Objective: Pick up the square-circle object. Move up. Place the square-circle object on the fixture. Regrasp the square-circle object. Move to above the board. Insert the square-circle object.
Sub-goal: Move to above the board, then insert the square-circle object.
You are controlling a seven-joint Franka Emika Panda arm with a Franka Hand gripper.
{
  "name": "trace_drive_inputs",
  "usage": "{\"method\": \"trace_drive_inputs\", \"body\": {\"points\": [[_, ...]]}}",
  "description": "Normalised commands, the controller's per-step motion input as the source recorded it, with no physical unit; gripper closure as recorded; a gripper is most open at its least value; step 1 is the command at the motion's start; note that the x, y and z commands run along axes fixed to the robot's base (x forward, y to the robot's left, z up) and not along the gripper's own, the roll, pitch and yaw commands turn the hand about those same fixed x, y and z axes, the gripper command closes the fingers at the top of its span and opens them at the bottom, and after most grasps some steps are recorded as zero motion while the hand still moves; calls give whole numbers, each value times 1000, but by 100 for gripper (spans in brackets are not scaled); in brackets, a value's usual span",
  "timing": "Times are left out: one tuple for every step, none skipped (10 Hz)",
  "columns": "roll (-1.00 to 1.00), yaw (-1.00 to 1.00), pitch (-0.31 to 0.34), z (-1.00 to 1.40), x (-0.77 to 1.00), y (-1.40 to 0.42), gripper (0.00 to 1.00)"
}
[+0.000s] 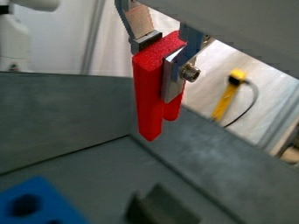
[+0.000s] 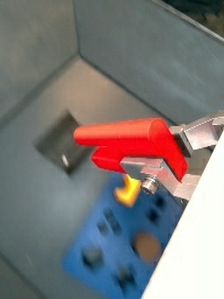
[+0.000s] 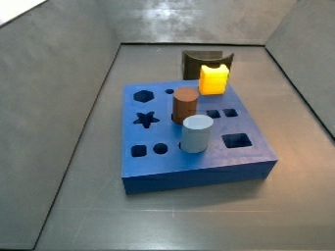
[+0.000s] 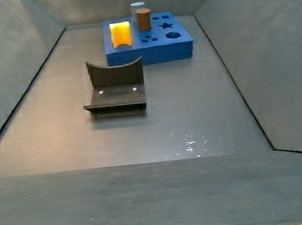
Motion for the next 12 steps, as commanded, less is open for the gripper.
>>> {"method": "trace_drive_inputs", "body": {"points": [[-1000,19,-74,18,-1000,-917,100],[-1000,18,-96,14,-803,-677,100],[-1000,17,-104,7,-622,-497,100],[-1000,5,-106,5,-333,-217,100],[-1000,1,-102,1,-233,-137,100],[-976,-14,-101,-2,-129,-60,100],[-655,-14,-82,-2,-80,-1,100],[-438,-10,-67,-3,-61,10,100],[-325,-6,-56,0,-51,7,100],[-20,0,-47,-29,-23,0,100],[0,-571,-54,-411,-546,-91,100],[0,-1000,-3,-606,0,-3,100]]}}
